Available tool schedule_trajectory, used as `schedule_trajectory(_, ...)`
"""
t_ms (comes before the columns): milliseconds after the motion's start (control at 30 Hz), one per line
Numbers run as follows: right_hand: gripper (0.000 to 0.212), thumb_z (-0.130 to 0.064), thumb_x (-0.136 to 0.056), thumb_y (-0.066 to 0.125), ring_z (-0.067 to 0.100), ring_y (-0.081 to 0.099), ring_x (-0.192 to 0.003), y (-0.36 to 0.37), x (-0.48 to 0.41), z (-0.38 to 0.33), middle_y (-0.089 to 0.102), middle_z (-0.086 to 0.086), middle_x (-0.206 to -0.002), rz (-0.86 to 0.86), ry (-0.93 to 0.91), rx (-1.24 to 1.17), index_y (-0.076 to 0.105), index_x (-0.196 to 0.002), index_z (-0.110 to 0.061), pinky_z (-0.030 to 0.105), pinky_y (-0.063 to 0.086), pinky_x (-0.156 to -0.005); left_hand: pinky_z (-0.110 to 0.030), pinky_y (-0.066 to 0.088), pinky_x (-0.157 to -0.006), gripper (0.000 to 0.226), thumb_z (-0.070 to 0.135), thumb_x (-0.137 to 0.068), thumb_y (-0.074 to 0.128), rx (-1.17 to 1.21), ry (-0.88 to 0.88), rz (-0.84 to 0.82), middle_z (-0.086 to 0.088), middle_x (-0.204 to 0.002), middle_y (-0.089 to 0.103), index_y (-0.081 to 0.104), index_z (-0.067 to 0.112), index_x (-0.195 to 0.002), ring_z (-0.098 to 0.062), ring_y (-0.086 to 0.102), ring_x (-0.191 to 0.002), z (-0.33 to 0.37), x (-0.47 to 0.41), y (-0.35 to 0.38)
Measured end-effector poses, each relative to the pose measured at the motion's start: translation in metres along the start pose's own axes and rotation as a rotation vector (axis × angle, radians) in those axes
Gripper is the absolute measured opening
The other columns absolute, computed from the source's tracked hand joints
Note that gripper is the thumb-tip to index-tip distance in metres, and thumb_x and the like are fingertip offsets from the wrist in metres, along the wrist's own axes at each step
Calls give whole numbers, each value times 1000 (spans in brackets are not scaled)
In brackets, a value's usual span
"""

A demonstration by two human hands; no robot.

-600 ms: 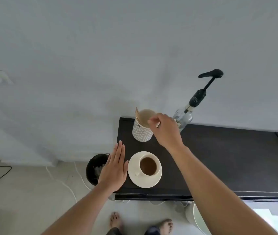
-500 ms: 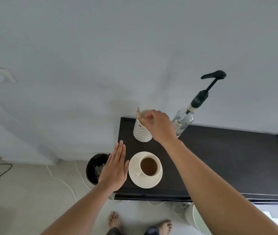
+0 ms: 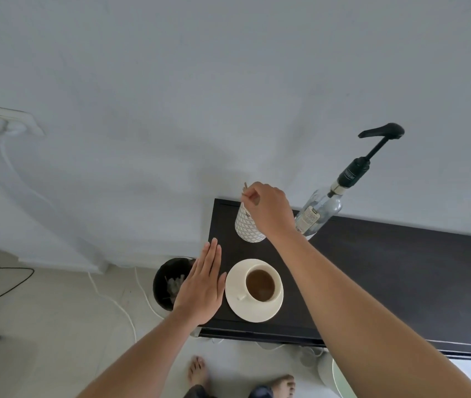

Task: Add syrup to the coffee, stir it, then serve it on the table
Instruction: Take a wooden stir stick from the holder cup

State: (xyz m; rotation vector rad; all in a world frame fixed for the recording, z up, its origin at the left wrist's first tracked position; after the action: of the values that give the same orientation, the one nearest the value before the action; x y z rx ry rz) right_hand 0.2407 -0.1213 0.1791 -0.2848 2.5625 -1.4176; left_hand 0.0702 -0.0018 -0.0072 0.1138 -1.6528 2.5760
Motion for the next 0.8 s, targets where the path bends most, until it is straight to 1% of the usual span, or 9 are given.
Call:
schedule_trajectory(100, 18, -41, -109, 68, 17, 72, -100, -20, 13, -3, 78, -10, -104, 49, -13, -66, 75, -111, -25, 43, 64, -85, -43, 26, -141, 75, 57, -116, 1, 1, -5, -7, 5, -187, -26, -13, 19, -179, -17, -17, -175, 0, 0, -1)
schedule_trajectory(167, 16, -41, -109, 67, 15, 72, -98, -41, 24, -5, 78, -12, -104, 102, -26, -126, 74, -111, -26, 37, 62, -82, -42, 27, -141, 74, 55, -118, 5, 3, 2, -6, 5, -187, -28, -12, 18, -180, -16, -18, -174, 0, -1, -1)
schedule_trajectory(267, 12, -34, -109, 71, 6, 70, -91, -80, 40, -9, 77, -17, -103, 209, -28, -230, 76, -112, -24, 14, 52, -78, -41, 30, -140, 73, 51, -120, 14, 16, 15, 4, 4, -187, -27, -9, 16, -180, -16, -20, -174, -1, -1, 1)
schedule_trajectory(333, 10, -31, -108, 73, -1, 69, -92, -104, 51, -7, 76, -22, -101, 262, 14, -322, 77, -113, -23, 6, 50, -76, -40, 33, -139, 73, 49, -121, 19, 26, 23, 19, 3, -187, -26, -6, 15, -180, -16, -20, -174, -2, -2, 2)
schedule_trajectory(467, 14, -36, -109, 70, 7, 72, -94, -133, 77, 9, 80, -18, -108, 313, 92, -420, 78, -117, -27, 12, 57, -76, -42, 34, -138, 72, 45, -122, 23, 30, 38, 32, 0, -188, -25, -3, 11, -180, -18, -21, -174, -3, -3, 5)
schedule_trajectory(567, 15, -37, -110, 70, 9, 74, -88, -133, 101, 32, 80, -15, -106, 305, 150, -454, 78, -118, -27, 13, 58, -73, -46, 29, -140, 72, 44, -122, 24, 18, 45, 42, -3, -189, -21, 0, 9, -180, -20, -19, -175, -4, -2, 7)
schedule_trajectory(667, 17, -40, -109, 70, 6, 74, -89, -113, 123, 68, 81, -17, -103, 282, 240, -432, 80, -118, -29, 10, 54, -74, -47, 20, -143, 72, 42, -121, 22, -14, 56, 53, -6, -189, -19, 1, 7, -180, -22, -17, -175, -4, -2, 8)
schedule_trajectory(733, 16, -39, -108, 72, 3, 74, -88, -89, 135, 98, 82, -17, -100, 241, 321, -431, 82, -116, -28, 10, 52, -73, -48, 19, -143, 71, 41, -121, 24, -27, 61, 70, -10, -190, -13, 5, 5, -180, -25, -13, -176, -4, -3, 8)
schedule_trajectory(800, 14, -39, -107, 73, -1, 71, -78, -60, 145, 128, 83, -17, -96, 185, 424, -438, 83, -111, -30, 18, 52, -73, -50, 22, -142, 70, 38, -120, 26, -39, 75, 89, -13, -190, -5, 11, 2, -179, -28, -7, -177, -3, -1, 7)
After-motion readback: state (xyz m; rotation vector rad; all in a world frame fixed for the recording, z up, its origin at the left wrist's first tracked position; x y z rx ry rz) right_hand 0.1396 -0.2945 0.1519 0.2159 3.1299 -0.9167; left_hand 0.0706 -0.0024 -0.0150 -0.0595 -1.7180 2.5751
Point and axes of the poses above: each hand's wrist, its own x-axis away from the middle knuckle, its own y-axis out of the palm, z = x × y, the point moved 7 cm from there along -x, towards the middle knuckle
